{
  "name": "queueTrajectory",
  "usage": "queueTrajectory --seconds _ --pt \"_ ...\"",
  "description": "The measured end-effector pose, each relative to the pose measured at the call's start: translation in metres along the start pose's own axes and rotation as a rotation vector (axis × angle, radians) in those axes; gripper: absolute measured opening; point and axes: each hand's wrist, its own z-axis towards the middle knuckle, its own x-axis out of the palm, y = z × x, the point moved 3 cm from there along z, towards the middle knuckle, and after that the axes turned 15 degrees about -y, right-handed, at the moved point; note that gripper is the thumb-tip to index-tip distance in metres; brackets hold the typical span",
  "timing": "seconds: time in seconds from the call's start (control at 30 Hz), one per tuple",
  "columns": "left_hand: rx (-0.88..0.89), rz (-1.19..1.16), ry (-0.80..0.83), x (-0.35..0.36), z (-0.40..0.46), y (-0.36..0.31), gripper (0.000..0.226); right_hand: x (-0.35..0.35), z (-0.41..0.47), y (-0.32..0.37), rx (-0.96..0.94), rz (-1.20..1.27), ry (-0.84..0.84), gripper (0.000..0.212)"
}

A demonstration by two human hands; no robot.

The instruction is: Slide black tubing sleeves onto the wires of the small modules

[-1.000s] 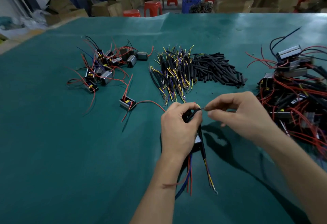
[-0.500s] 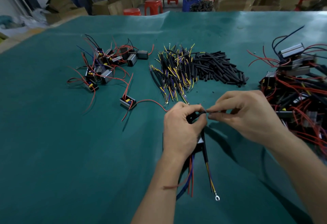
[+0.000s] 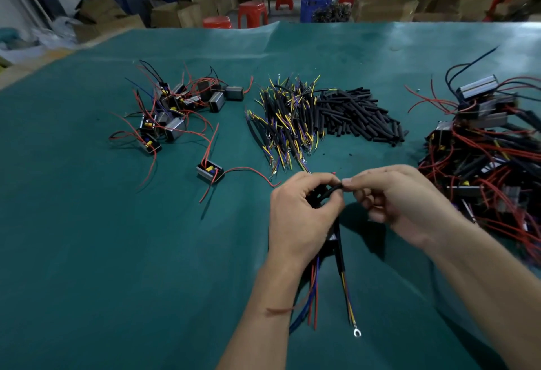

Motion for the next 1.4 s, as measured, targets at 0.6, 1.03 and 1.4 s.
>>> queueTrajectory --seconds 0.6,1.03,1.4 --pt "-0.054 -0.031 0.063 0.001 0.001 0.001 0.011 0.002 0.002 0.002 -0.309 0.110 -0.016 0.023" --pt "-0.086 -0.003 0.038 0.001 0.002 0.003 0.020 0.011 -0.001 -0.004 -0.409 0.126 -0.119 0.028" --pt "-0.071 -0.026 0.046 0.001 0.004 0.004 0.015 0.017 -0.011 -0.007 -0.595 -0.044 -0.285 0.032"
